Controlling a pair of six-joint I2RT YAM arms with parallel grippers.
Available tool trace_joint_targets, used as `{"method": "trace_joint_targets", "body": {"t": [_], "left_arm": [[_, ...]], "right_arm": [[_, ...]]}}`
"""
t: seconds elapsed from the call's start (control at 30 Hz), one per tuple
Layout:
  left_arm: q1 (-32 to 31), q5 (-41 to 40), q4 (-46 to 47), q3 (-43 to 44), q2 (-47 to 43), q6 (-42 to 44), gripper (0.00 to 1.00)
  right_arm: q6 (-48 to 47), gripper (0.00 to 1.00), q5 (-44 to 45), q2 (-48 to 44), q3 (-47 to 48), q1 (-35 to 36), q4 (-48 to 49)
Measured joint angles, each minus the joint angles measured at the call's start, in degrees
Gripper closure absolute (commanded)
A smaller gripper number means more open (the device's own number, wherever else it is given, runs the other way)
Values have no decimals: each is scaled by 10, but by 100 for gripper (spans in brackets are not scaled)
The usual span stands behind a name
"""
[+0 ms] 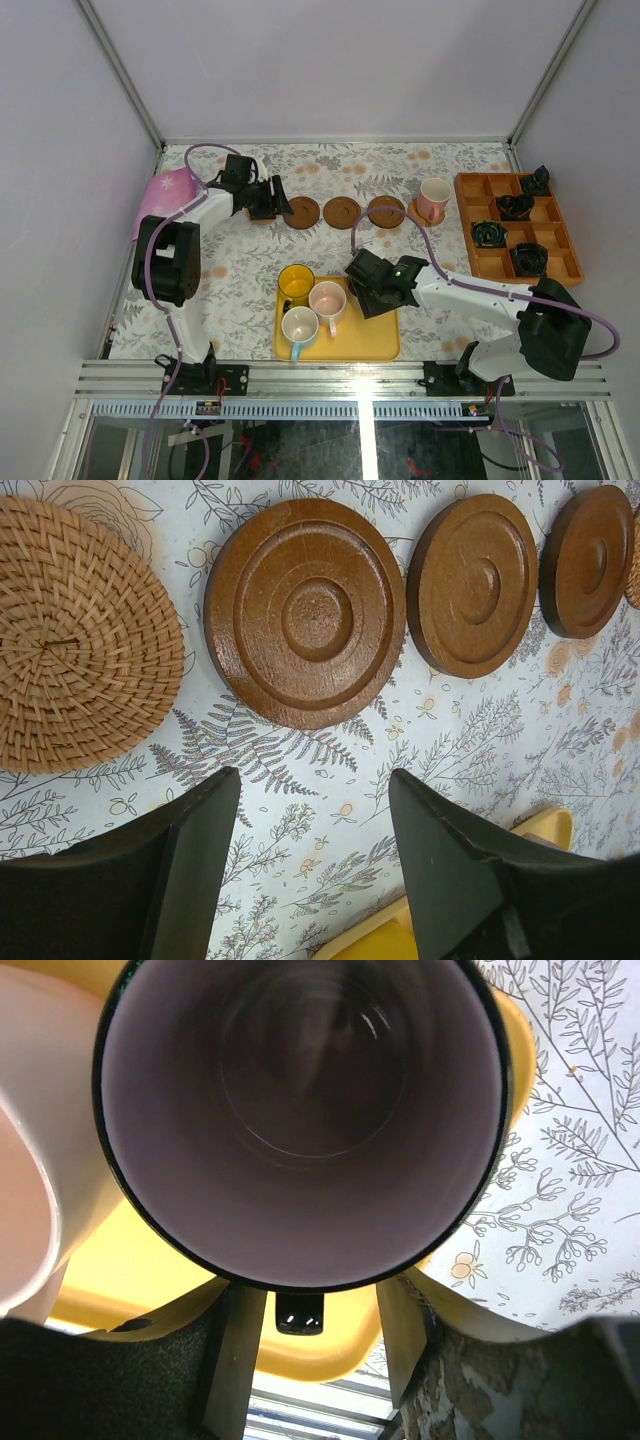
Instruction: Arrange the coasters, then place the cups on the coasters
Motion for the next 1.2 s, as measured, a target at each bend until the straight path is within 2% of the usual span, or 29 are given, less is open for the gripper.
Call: {"method": "trace_joint_targets", "body": {"t": [0.2, 0.4, 0.5, 0.57, 0.6, 0.97, 1.2], "left_arm": [[0, 0, 0, 0, 0, 0, 38], [0, 0, 0, 0, 0, 0, 38], [0, 0, 0, 0, 0, 0, 38], [0, 0, 0, 0, 0, 0, 38], [0, 0, 0, 0, 0, 0, 38], [0, 0, -1, 0, 0, 1, 37], [0, -1, -2, 3, 3, 2, 37]], "right_arm": [[0, 51, -10, 11, -1, 0, 17], [1, 65, -17, 19, -1, 2, 24], [1, 81, -22, 22, -2, 3, 24], [-1, 96, -23, 24, -2, 4, 23], [-1, 100, -21, 24, -2, 5, 24], [-2, 100, -7, 23, -1, 7, 17], [-2, 100, 79, 12, 27, 5, -37]]}}
